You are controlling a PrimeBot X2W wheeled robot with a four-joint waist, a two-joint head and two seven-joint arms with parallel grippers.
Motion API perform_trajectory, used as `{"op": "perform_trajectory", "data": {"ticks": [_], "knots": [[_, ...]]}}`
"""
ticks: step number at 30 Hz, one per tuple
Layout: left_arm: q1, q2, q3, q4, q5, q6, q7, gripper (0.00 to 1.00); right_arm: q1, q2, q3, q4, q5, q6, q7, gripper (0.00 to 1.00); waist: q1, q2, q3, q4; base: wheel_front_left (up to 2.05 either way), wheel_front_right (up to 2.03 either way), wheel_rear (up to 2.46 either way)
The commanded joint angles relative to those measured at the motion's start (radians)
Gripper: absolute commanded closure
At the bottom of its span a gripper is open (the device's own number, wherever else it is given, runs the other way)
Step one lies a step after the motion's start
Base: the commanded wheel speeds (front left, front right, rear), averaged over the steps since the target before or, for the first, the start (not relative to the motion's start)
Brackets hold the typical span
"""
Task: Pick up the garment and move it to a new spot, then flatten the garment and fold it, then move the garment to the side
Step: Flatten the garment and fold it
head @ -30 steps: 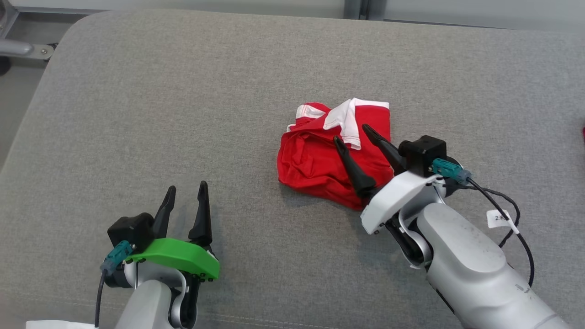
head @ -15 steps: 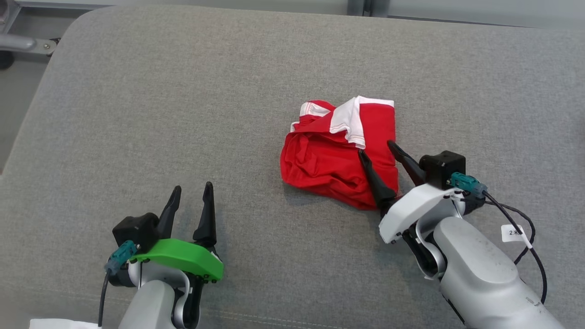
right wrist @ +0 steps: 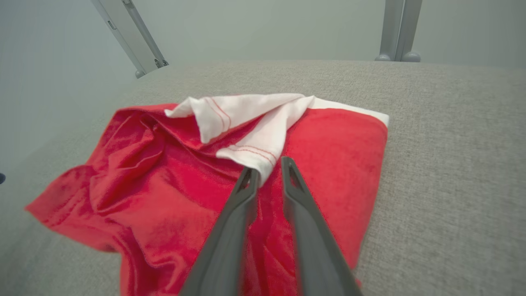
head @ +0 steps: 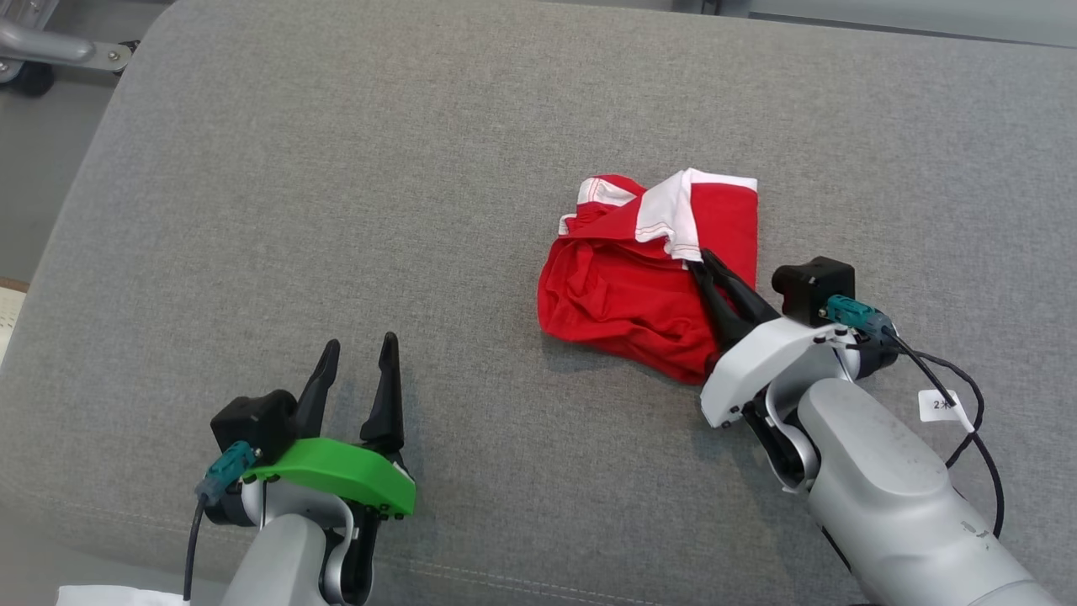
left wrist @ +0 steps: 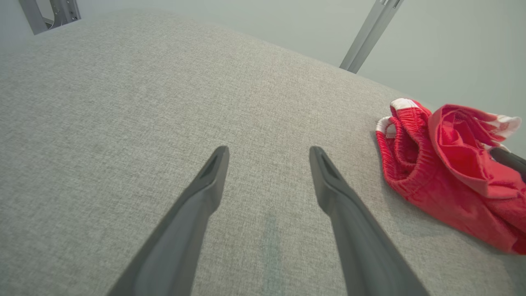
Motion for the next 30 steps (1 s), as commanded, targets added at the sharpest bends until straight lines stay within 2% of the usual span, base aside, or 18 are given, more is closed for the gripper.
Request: {"op": "perform_trajectory", "data": {"ticks": [1,12,21,23,30], "knots": [[-0.006,0.003,-0.003,-0.002,-0.006,0.005,0.001,0.00,-0.014,-0.001,0.002,0.009,-0.008,0.000,-0.003,1.00,0.0000,0.0000,0.001,0.002,0.00,0.00,0.00],[-0.011,0.003,-0.024,-0.009,-0.022,0.005,0.001,0.00,-0.093,-0.014,0.027,-0.006,-0.020,0.000,-0.002,1.00,0.0000,0.0000,0.000,0.038,0.00,0.00,0.00],[-0.030,0.003,-0.106,-0.028,-0.069,0.016,0.001,0.00,-0.256,-0.055,0.060,0.092,-0.047,0.000,0.062,1.00,0.0000,0.0000,0.035,0.144,0.00,0.00,0.00],[-0.037,0.003,-0.122,-0.031,-0.075,0.021,0.001,0.00,-0.285,-0.057,0.053,0.139,-0.046,0.000,0.083,0.00,0.0000,0.0000,0.045,0.168,0.00,0.00,0.00],[-0.037,0.003,-0.139,-0.042,-0.093,0.038,0.001,0.00,-0.349,-0.054,0.042,0.224,-0.058,-0.001,0.037,0.00,0.0000,0.0000,0.053,0.197,0.00,0.00,0.00]]}}
